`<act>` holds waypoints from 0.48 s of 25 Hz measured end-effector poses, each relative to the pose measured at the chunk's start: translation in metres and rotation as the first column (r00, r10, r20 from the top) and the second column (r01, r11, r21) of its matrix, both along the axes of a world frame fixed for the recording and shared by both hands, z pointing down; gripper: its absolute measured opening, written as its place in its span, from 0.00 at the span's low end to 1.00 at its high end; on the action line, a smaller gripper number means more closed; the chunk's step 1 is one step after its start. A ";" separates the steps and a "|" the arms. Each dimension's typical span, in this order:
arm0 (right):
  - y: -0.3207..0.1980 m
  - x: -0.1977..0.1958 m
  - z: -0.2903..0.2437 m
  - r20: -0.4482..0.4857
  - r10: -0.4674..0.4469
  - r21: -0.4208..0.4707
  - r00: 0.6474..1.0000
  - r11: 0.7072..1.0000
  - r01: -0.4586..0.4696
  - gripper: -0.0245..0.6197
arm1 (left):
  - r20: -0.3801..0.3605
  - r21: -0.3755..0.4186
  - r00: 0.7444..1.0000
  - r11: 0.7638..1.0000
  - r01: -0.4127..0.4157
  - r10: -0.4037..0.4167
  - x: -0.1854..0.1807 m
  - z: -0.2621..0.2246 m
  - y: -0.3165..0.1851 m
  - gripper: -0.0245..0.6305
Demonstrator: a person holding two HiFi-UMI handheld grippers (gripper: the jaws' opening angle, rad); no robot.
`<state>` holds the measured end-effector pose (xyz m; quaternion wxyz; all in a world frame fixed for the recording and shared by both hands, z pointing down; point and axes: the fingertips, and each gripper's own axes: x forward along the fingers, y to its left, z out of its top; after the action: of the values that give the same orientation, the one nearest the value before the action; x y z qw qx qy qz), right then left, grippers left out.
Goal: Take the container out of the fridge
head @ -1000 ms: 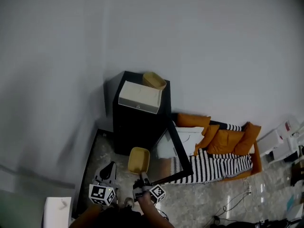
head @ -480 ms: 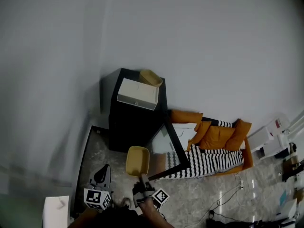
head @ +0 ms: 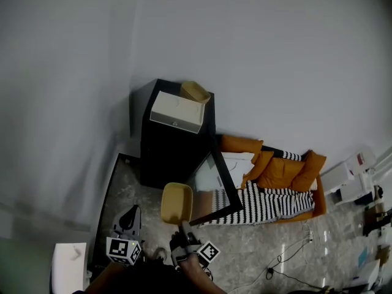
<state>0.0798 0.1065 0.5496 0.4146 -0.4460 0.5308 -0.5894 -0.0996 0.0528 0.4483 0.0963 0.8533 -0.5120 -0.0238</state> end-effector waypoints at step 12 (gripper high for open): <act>0.000 0.004 -0.004 -0.007 -0.015 0.017 1.000 1.000 0.015 0.33 | 0.002 -0.007 1.000 1.000 -0.016 0.016 0.018 0.005 0.005 0.04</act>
<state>0.0840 0.1068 0.5452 0.4119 -0.4404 0.5406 -0.5866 -0.0814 0.0581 0.4533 0.0989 0.8571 -0.5051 -0.0203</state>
